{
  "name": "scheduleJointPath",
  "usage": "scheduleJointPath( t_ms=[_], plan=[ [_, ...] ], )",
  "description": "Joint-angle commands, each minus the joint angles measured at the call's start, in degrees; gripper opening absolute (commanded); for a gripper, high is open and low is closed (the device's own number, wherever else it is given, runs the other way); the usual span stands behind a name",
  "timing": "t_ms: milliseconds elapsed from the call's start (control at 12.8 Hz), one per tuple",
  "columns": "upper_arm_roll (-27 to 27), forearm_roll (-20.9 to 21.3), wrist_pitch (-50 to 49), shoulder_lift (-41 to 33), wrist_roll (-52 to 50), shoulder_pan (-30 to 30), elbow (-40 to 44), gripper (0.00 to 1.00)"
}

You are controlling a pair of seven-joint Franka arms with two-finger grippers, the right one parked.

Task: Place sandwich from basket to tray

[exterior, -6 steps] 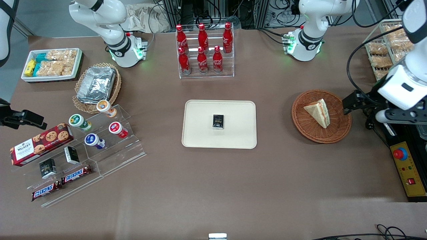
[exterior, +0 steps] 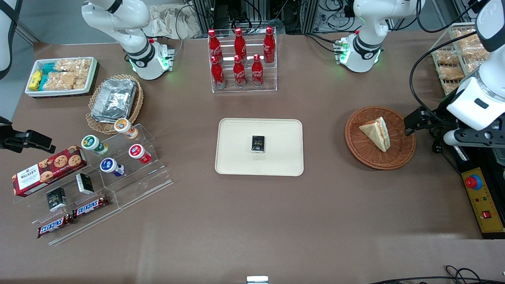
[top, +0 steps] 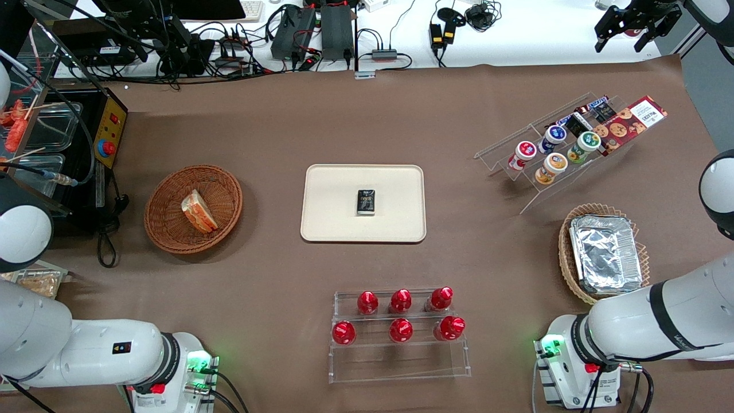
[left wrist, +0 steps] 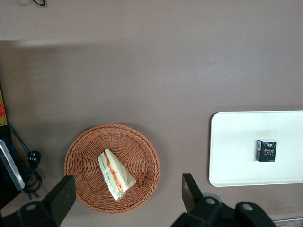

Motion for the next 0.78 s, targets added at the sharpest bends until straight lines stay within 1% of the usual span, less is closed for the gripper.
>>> scheduleJointPath(
  t_ms=[0, 235, 314, 392, 627, 706],
  plan=[
    [-0.09, 1.15, -0.99, -0.35, 0.11, 0.33, 0.03, 1.0],
    [-0.09, 1.24, -1.86, -1.14, -2.77, 0.15, -1.71, 1.0],
    [0.0, 2.11, -2.04, -3.14, -4.53, 0.33, -4.68, 1.0],
    [0.18, 3.68, -1.43, -5.77, -5.5, 0.59, -8.71, 1.0],
    [1.23, 2.99, 4.61, -17.1, -6.56, 4.45, -24.52, 1.0],
    [1.58, 2.91, 4.99, -19.57, -7.61, 5.77, -27.97, 1.0]
  ],
)
